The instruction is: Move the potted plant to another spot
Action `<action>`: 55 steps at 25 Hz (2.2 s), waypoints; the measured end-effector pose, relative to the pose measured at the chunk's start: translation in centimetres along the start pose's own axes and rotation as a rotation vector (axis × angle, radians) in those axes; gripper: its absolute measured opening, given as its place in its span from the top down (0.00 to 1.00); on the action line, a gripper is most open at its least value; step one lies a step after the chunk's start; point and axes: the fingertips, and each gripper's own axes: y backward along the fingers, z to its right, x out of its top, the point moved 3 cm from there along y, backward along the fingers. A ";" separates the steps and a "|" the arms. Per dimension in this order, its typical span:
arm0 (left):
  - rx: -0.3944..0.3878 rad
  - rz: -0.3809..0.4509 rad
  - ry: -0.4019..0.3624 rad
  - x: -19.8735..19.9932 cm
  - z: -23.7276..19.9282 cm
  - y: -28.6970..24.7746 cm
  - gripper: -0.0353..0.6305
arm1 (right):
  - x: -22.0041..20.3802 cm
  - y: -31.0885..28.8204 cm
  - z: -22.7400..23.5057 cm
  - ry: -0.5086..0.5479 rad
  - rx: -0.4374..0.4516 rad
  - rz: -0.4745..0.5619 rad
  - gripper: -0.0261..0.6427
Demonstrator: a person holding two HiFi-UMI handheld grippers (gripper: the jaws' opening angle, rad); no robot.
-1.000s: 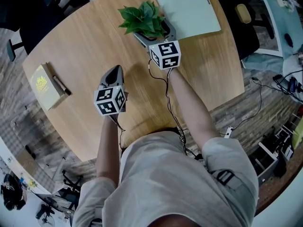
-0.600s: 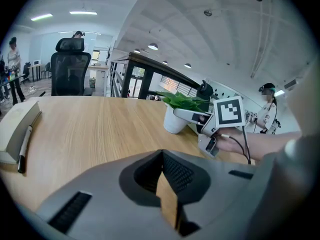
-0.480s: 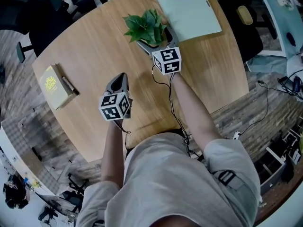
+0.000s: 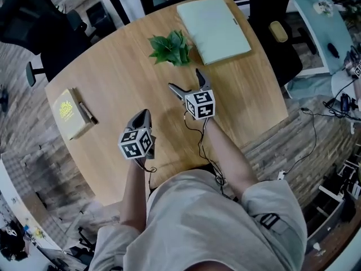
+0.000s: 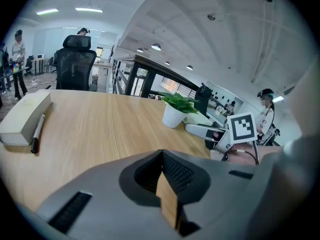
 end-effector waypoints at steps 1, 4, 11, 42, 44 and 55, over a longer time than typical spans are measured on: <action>-0.002 0.000 0.005 -0.3 0.0 0.4 0.93 | -0.6 0.7 -0.4 -0.007 0.001 -0.012 0.17; -0.008 -0.002 0.011 -1.3 -0.1 1.7 0.93 | -2.0 2.6 -2.0 -0.028 -0.001 -0.042 0.26; -0.019 0.023 0.020 -2.8 -0.8 4.9 0.93 | -3.6 5.7 -7.1 -0.032 0.047 -0.072 0.58; -0.132 0.232 -0.077 -5.3 -0.6 19.0 0.93 | -1.4 18.4 -23.0 0.124 0.044 0.043 0.96; -0.135 0.245 -0.076 -5.1 0.0 19.5 0.93 | -1.4 19.2 -23.0 0.134 0.042 0.039 0.96; -0.056 0.261 -0.045 -6.3 0.6 21.2 0.93 | -2.3 20.7 -23.4 0.162 0.147 0.013 0.96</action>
